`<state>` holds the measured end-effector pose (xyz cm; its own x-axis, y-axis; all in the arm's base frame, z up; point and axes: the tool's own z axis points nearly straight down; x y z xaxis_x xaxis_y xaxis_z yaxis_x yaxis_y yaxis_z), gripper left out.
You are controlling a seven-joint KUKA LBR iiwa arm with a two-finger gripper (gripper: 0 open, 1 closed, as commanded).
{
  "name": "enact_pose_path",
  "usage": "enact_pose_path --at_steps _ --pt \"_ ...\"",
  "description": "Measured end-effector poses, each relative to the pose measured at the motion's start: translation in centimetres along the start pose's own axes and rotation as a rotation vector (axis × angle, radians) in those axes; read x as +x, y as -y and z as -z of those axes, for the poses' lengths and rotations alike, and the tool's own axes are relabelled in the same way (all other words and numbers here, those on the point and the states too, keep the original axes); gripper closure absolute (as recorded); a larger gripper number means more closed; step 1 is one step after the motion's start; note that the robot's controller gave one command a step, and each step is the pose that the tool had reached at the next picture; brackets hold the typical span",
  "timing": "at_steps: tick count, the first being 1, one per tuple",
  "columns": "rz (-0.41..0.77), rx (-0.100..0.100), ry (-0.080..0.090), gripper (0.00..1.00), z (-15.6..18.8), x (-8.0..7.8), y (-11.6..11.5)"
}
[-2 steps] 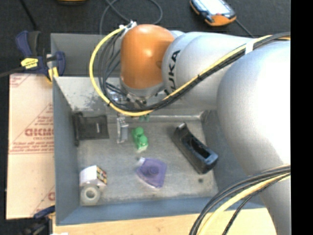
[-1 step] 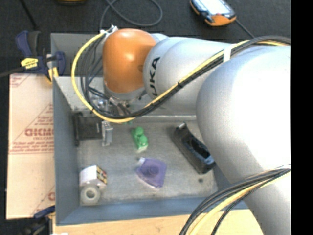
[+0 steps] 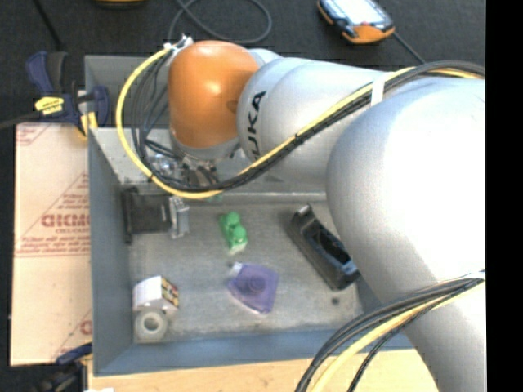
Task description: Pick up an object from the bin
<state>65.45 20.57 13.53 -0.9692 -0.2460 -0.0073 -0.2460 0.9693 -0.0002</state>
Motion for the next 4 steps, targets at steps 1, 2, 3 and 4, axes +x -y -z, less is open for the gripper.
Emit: enact_pose_path --at_steps 1,2,3,4 --pt "-0.17 -0.002 0.001 0.0 -4.9 0.6 -0.6" --pt "-0.052 -0.001 -0.002 1.0 -6.4 0.3 -1.1" --pt "-0.052 -0.001 -0.002 1.0 -6.4 0.3 -1.1" --pt "-0.053 -0.001 -0.002 1.0 -6.2 0.3 -1.1"
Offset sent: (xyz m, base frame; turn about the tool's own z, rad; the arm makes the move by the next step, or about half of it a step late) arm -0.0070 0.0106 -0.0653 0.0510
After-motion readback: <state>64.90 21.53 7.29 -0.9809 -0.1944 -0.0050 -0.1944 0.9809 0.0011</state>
